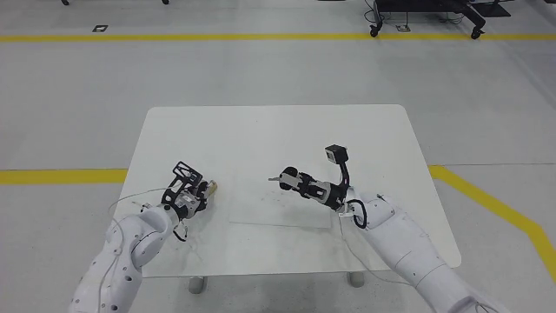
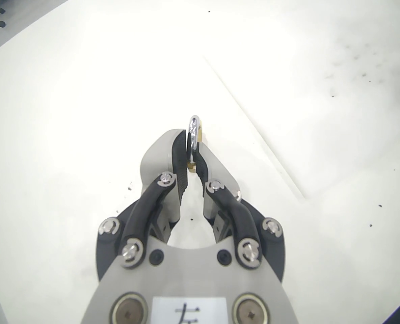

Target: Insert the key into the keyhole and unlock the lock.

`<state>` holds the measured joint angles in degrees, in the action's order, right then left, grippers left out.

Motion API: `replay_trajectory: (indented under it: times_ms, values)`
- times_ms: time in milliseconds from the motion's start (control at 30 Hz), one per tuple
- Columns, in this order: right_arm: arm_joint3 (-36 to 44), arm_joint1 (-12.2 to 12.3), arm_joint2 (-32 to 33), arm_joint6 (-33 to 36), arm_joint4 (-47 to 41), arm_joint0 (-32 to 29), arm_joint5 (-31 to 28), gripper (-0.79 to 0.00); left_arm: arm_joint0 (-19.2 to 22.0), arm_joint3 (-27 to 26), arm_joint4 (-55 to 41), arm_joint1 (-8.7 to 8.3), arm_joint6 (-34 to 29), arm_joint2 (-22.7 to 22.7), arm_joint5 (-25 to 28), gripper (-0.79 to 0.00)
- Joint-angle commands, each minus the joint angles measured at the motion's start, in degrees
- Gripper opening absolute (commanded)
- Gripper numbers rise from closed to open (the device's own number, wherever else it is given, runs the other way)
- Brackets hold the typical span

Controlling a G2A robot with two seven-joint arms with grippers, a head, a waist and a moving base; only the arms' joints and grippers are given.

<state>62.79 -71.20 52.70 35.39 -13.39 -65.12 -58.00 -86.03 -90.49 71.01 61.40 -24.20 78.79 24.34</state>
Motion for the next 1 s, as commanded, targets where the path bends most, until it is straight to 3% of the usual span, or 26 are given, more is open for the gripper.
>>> replay_trajectory:
  times_ms: [0,167,367,600,767,900,967]
  values:
    - [0.0,0.0,0.0,0.0,0.0,0.0,0.0,-0.785,-0.1,-0.1,0.3,-0.03,0.2,0.0,-0.1,-0.785]
    - [0.0,0.0,0.0,0.0,0.0,0.0,0.0,-0.785,-0.6,-0.5,-0.9,0.00,2.8,0.6,-0.8,-0.785]
    - [0.0,0.0,0.0,0.0,0.0,0.0,0.0,-0.785,-0.9,-0.8,-14.0,0.25,3.9,2.8,0.9,-0.785]
    - [0.0,0.0,0.0,0.0,0.0,0.0,0.0,-0.785,-0.9,-0.2,-34.7,0.13,-2.2,6.1,4.5,-0.785]
    - [0.0,0.0,0.0,0.0,0.0,0.0,0.0,-0.785,-0.5,0.3,-44.1,-0.11,-6.5,7.0,7.1,-0.785]
    - [0.0,0.0,0.0,0.0,0.0,0.0,0.0,-0.785,0.0,0.6,-45.4,-0.38,-8.4,7.3,8.3,-0.785]
    - [0.0,0.0,0.0,0.0,0.0,0.0,0.0,-0.785,0.2,0.2,-39.9,-0.57,-7.3,7.8,6.8,-0.785]
